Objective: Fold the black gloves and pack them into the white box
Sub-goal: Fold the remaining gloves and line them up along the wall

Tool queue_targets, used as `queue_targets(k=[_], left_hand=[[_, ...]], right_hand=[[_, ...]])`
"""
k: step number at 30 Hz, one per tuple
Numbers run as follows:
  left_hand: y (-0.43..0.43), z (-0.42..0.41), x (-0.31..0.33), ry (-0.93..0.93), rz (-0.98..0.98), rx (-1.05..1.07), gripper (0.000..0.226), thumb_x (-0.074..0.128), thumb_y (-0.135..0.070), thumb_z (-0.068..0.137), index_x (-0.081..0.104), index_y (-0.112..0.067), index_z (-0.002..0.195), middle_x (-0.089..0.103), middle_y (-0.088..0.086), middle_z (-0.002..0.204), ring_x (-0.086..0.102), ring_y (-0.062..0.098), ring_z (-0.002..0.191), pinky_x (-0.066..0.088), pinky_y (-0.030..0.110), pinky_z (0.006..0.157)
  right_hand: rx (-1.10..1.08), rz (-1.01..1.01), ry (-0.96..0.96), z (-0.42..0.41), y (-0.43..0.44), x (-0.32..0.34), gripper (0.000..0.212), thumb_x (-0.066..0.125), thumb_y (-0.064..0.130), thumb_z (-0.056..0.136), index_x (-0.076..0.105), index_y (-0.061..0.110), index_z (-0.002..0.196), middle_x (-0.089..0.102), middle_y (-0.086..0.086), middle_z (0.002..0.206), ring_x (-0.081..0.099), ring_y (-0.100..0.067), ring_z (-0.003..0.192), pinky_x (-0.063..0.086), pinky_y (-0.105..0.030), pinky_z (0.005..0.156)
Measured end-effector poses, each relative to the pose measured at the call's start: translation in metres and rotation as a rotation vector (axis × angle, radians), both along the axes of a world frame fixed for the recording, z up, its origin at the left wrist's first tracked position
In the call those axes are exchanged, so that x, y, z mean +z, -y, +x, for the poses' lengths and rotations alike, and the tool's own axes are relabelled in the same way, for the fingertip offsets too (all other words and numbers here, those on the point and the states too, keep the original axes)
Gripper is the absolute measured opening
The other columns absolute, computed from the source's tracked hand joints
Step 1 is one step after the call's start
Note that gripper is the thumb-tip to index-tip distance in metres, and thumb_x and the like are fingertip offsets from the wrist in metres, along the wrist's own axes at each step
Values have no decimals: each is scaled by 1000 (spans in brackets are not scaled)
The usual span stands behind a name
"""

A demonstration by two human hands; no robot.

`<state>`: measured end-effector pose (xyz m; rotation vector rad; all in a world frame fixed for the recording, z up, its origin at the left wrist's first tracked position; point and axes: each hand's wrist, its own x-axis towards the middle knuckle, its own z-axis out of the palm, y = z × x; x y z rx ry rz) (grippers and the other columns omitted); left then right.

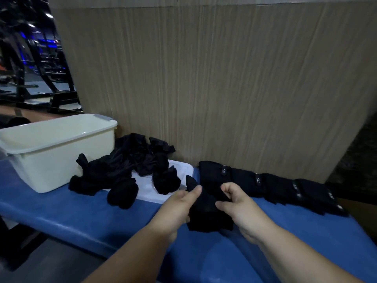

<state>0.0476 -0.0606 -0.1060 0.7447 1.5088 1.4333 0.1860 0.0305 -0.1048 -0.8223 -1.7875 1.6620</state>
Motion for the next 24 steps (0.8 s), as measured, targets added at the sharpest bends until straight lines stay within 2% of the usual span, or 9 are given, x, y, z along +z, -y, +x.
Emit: queue_targets(k=[3, 6, 12, 14, 17, 19, 20, 22, 24], left_hand=[[-9, 21, -5, 57, -10, -49, 22, 58, -25, 94, 63, -16, 114, 74, 1, 101, 70, 18, 96, 54, 43, 92], [-17, 38, -11, 59, -48, -98, 18, 56, -18, 96, 65, -19, 111, 74, 1, 104, 69, 19, 100, 51, 43, 97], [-27, 70, -15, 150, -68, -196, 23, 47, -10, 99, 61, -18, 115, 72, 4, 110, 66, 23, 106, 50, 45, 98], [-30, 78, -16, 162, -63, -236, 25, 45, -10, 100, 59, -20, 118, 71, 4, 113, 65, 24, 108, 49, 46, 99], [-35, 86, -15, 200, -36, -242, 26, 45, -8, 99, 58, -18, 119, 70, 7, 114, 65, 26, 108, 48, 48, 99], [-39, 91, -15, 224, -20, -240, 25, 46, -7, 99, 56, -17, 119, 69, 8, 114, 65, 26, 109, 48, 48, 99], [-41, 94, -16, 215, -11, -245, 26, 47, -7, 98, 55, -18, 120, 69, 6, 115, 65, 25, 109, 48, 48, 99], [-44, 99, -17, 141, 19, -272, 32, 48, -7, 98, 53, -24, 124, 69, 0, 115, 65, 20, 109, 48, 47, 100], [-47, 102, -18, 62, 65, -286, 45, 47, -2, 96, 49, -32, 130, 68, -6, 116, 63, 14, 110, 47, 47, 101]], right_hand=[[16, -58, -12, 35, -1, -1, 37, 54, -16, 84, 49, 10, 110, 61, -9, 91, 57, -23, 77, 49, -31, 66], [-21, -147, -29, 61, -1, -4, 49, 64, -11, 79, 52, 18, 116, 63, -10, 91, 63, -25, 80, 52, -36, 72], [-101, -314, 23, 98, -6, -7, 39, 65, 7, 87, 50, 28, 116, 70, 0, 106, 68, -18, 95, 51, -34, 80], [-115, -279, 67, 107, -8, -7, 41, 66, 8, 87, 49, 30, 117, 69, 1, 105, 68, -17, 92, 52, -32, 76], [-149, -199, 133, 117, -8, -5, 40, 65, 5, 87, 48, 25, 116, 64, -4, 94, 66, -11, 66, 49, -23, 52], [-193, -128, 167, 122, -9, -4, 37, 66, 3, 85, 47, 19, 113, 60, -7, 85, 61, -9, 54, 47, -24, 45], [-224, -93, 178, 124, -11, -5, 36, 68, 4, 84, 47, 17, 110, 62, -10, 86, 64, -14, 59, 52, -29, 50], [-296, 23, 250, 131, -16, -6, 34, 74, 10, 80, 49, 15, 103, 67, -12, 91, 68, -24, 75, 58, -42, 73], [-346, 189, 393, 137, -19, -5, 32, 76, 20, 78, 50, 13, 95, 64, -5, 84, 63, -20, 76, 53, -33, 71]])
